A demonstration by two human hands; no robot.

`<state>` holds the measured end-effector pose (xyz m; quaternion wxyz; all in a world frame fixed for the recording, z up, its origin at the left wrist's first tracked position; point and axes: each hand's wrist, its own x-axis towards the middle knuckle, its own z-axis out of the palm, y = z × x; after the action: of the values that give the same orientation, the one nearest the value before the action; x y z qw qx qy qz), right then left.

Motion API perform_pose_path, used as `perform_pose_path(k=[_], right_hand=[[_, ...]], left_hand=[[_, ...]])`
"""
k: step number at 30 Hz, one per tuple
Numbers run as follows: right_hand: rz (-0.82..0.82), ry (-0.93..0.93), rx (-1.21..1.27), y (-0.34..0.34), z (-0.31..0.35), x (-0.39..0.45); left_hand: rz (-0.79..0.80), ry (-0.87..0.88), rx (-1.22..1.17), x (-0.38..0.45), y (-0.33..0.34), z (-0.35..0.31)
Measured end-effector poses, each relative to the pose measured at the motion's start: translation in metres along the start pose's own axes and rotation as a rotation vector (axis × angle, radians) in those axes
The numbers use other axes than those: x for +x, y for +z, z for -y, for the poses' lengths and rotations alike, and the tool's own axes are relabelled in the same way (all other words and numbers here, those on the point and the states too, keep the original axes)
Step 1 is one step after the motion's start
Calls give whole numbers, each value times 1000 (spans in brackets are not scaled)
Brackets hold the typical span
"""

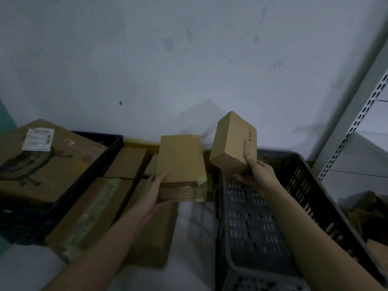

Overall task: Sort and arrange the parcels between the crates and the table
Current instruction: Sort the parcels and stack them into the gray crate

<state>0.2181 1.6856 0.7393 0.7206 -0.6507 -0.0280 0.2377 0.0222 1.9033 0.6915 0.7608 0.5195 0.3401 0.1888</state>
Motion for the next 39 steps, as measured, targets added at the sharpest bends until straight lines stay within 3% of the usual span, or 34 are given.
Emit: perform_pose_path(k=[5, 13, 17, 25, 30, 34, 36, 39], right_hand=[[-62, -82, -37, 39, -18, -13], [-227, -150, -80, 64, -47, -59], [-305, -160, -162, 54, -60, -77], [-326, -154, -262, 39, -80, -87], [-263, -125, -258, 41, -88, -90], [-224, -142, -302, 48, -81, -83], [-207, -137, -355, 52, -79, -76], [-183, -115, -424, 62, -81, -64]], left_hand=[[132, -130, 83, -4, -9, 21], [187, -198, 87, -19, -2, 68], [153, -166, 303, -29, 6, 99], [-18, -222, 466, -18, 4, 153], [17, -124, 721, -1, -1, 182], [42, -25, 738, -19, 11, 159], [119, 54, 700, -21, 14, 141], [91, 199, 579, -16, 4, 102]])
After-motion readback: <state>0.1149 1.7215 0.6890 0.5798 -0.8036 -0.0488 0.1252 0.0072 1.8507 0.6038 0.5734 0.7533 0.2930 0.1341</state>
